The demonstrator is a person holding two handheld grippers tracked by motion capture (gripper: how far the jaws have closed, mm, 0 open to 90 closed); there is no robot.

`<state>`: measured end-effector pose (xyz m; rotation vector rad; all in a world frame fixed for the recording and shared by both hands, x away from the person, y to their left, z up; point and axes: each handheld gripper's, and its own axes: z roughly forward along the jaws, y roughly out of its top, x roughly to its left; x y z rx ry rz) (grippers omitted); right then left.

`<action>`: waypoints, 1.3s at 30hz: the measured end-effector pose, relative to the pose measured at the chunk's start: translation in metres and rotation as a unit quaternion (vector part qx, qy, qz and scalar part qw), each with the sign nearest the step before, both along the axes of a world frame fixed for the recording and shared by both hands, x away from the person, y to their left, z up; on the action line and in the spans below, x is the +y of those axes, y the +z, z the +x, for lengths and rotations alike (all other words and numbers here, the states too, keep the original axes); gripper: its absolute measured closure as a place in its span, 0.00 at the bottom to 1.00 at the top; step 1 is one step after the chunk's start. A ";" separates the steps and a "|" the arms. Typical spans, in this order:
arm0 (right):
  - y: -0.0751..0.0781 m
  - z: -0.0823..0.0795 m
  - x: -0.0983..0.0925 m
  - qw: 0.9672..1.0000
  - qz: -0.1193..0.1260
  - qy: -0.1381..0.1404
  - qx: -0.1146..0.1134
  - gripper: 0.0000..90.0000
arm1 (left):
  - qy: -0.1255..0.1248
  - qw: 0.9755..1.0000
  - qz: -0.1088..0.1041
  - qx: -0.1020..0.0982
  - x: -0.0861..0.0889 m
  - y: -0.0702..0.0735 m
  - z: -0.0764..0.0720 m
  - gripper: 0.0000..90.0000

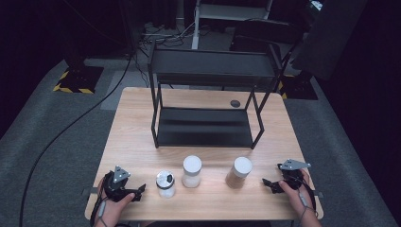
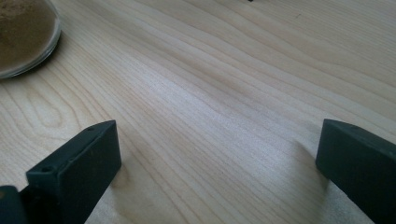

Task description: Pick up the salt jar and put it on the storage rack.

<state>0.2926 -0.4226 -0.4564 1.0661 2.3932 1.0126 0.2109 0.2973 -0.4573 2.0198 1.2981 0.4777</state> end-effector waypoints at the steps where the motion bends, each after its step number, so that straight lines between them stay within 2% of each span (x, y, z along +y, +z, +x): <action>1: 0.000 0.000 0.000 1.000 0.000 0.000 0.000 0.00 | 0.000 1.000 -0.003 -0.009 0.001 0.000 -0.003 0.03; 2: 0.000 0.000 0.000 1.000 0.000 0.000 0.000 0.00 | 0.000 1.000 -0.003 -0.009 0.001 0.000 -0.003 0.04; 7: 0.000 0.000 0.000 1.000 0.000 0.000 0.000 0.00 | 0.001 0.999 -0.002 -0.040 0.000 0.007 -0.013 0.04; 11: 0.000 0.000 0.000 1.000 0.000 0.000 0.000 0.00 | 0.005 0.998 -0.013 -0.064 0.001 0.011 -0.021 0.04; 18: 0.000 0.000 0.000 1.000 0.000 0.000 0.000 0.00 | -0.003 0.996 -0.025 -0.086 0.001 0.019 -0.029 0.05; 23: 0.000 0.000 0.000 1.000 0.000 0.000 0.000 0.00 | -0.006 0.993 -0.047 -0.110 0.002 0.025 -0.037 0.06; 29: 0.000 0.000 0.000 1.000 0.000 0.000 0.000 0.00 | -0.016 0.989 -0.062 -0.133 0.002 0.033 -0.044 0.07; 39: 0.000 0.000 0.000 1.000 0.000 0.000 0.000 0.00 | -0.038 0.985 -0.072 -0.152 -0.007 0.043 -0.047 0.07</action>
